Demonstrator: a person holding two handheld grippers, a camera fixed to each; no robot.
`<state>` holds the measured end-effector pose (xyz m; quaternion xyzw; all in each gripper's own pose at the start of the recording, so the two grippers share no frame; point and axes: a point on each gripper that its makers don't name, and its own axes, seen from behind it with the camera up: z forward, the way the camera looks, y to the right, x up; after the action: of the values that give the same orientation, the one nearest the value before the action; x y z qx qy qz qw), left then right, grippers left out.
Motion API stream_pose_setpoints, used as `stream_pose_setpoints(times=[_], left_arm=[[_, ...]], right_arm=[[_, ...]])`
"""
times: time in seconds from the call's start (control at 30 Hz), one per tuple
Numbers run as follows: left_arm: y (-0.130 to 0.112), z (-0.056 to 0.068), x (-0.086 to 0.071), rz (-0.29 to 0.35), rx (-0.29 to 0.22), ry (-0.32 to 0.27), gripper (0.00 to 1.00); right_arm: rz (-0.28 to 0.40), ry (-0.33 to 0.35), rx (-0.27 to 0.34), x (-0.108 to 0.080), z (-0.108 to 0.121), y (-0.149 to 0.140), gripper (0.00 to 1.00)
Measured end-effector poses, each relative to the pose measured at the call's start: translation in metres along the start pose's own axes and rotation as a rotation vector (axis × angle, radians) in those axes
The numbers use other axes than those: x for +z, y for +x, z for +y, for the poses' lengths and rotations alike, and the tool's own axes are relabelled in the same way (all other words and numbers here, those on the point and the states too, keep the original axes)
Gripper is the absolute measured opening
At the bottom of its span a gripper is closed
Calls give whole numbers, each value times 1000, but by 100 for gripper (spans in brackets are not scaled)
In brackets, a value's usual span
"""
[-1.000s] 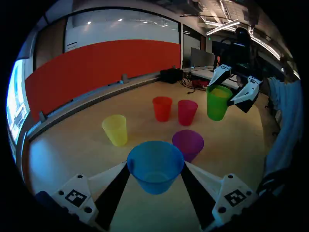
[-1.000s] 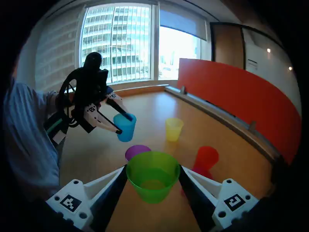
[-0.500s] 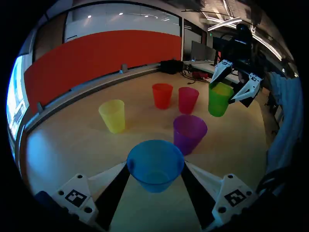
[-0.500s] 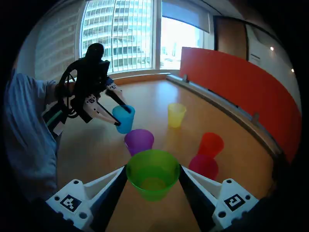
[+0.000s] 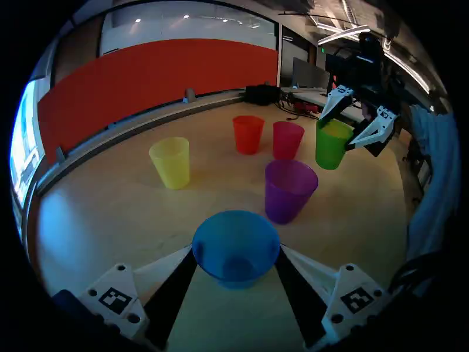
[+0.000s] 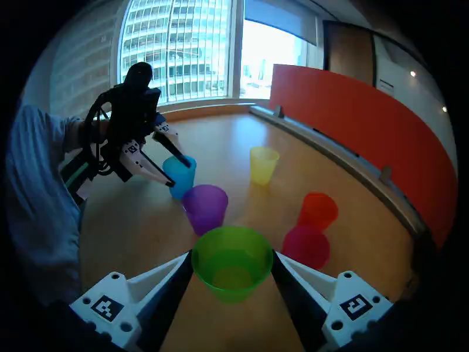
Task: Pour water
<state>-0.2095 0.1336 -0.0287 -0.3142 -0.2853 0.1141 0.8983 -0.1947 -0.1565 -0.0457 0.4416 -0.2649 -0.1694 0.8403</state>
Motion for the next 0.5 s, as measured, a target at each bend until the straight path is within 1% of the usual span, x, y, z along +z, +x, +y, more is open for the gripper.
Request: stream_pose_setpoints(times=[0.23, 0.37, 0.5], left_arm=[[-5, 1, 1, -9, 14, 9, 88], [-10, -1, 2, -24, 25, 23, 95], [-14, -1, 0, -34, 30, 33, 96]], right_arm=[[-10, -9, -3, 6, 2, -5, 93], [-16, -9, -4, 11, 0, -9, 93], [-21, -7, -1, 17, -2, -13, 93]])
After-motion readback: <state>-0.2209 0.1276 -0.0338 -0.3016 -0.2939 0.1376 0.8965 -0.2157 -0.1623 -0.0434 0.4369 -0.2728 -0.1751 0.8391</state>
